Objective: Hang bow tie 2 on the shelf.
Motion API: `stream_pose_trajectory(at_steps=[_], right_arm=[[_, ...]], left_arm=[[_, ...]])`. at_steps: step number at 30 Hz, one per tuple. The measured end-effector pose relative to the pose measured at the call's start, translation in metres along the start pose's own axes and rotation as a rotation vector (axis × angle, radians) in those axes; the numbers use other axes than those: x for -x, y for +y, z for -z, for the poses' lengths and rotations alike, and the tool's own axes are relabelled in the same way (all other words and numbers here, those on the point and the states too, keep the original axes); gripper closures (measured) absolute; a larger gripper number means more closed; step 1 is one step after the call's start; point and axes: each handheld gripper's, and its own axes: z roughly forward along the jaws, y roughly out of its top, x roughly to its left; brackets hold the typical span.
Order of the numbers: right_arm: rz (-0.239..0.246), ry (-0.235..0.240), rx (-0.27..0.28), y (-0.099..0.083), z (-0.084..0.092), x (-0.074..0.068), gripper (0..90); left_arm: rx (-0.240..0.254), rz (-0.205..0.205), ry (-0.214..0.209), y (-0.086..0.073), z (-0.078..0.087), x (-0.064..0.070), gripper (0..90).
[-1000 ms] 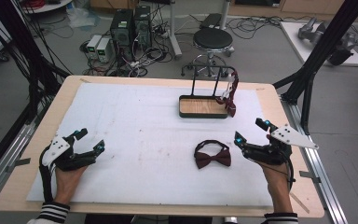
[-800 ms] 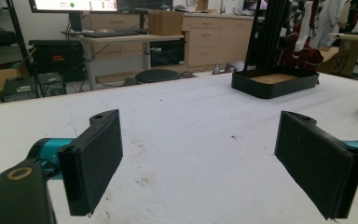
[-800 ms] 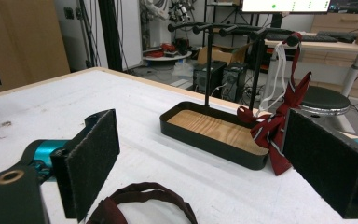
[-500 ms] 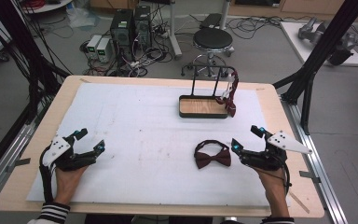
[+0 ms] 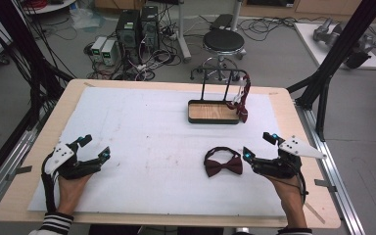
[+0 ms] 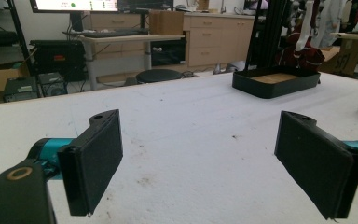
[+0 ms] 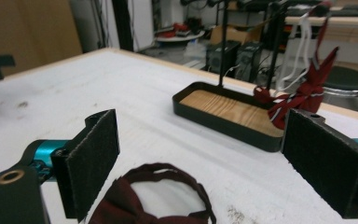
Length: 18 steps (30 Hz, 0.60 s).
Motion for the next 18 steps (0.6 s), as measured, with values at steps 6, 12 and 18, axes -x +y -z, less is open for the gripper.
stream_pose_trajectory(at_steps=[6,12,18], right_arm=[[0.031,0.037,-0.061,0.006,-0.006,0.001,10.7],[0.078,0.082,-0.152,0.007,-0.015,0.0,10.7],[0.102,0.117,-0.232,0.003,-0.024,0.003,10.8]], left_arm=[[0.0,0.0,0.0,0.0,0.0,0.0,15.5],[-0.001,0.001,0.0,0.0,0.0,-0.001,15.5],[-0.001,0.0,0.0,0.0,0.0,-0.001,15.4]])
